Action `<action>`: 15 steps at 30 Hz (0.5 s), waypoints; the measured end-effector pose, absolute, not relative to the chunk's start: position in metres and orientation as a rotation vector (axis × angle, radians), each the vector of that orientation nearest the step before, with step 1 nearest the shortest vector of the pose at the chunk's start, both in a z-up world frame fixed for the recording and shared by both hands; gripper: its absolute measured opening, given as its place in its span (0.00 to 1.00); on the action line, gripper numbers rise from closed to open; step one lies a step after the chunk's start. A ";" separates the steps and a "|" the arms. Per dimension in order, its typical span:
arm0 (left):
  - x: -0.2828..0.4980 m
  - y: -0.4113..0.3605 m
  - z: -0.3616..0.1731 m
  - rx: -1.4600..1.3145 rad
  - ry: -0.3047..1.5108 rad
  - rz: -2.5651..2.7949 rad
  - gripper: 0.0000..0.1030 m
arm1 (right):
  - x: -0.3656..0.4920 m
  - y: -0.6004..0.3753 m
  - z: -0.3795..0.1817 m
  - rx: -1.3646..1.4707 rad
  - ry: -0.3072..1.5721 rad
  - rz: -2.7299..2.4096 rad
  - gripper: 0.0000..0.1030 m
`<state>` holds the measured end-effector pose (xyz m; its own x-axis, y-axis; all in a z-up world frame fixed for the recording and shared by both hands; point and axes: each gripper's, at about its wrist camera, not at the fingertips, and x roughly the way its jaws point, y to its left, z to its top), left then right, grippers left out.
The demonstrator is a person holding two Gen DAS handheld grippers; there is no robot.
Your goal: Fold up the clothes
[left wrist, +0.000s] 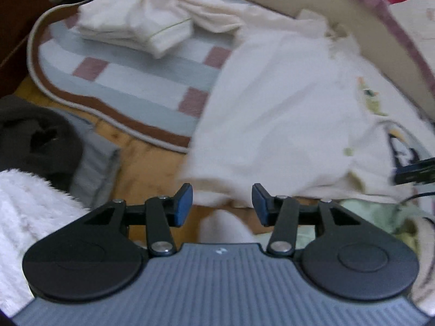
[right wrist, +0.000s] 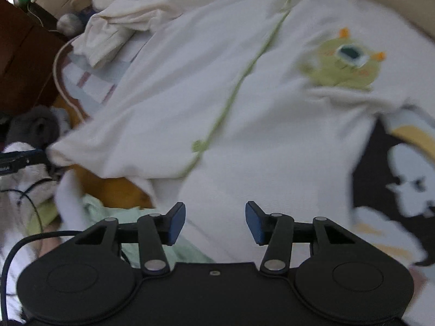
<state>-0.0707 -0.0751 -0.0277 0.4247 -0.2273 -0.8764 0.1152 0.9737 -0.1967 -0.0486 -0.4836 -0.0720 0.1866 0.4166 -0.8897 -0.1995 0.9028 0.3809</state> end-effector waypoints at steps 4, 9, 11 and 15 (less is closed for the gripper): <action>-0.072 -0.101 -0.023 -0.094 1.027 -0.330 0.47 | -0.051 -0.457 -0.087 0.128 1.336 0.478 0.53; -0.065 -0.165 -0.046 0.084 0.988 -0.514 0.50 | -0.047 -0.440 -0.110 0.072 1.348 0.455 0.47; -0.058 -0.192 -0.062 0.160 1.007 -0.592 0.50 | -0.044 -0.443 -0.111 0.096 1.315 0.469 0.06; -0.041 -0.226 -0.094 0.246 1.121 -0.683 0.50 | -0.041 -0.456 -0.098 0.168 1.183 0.465 0.07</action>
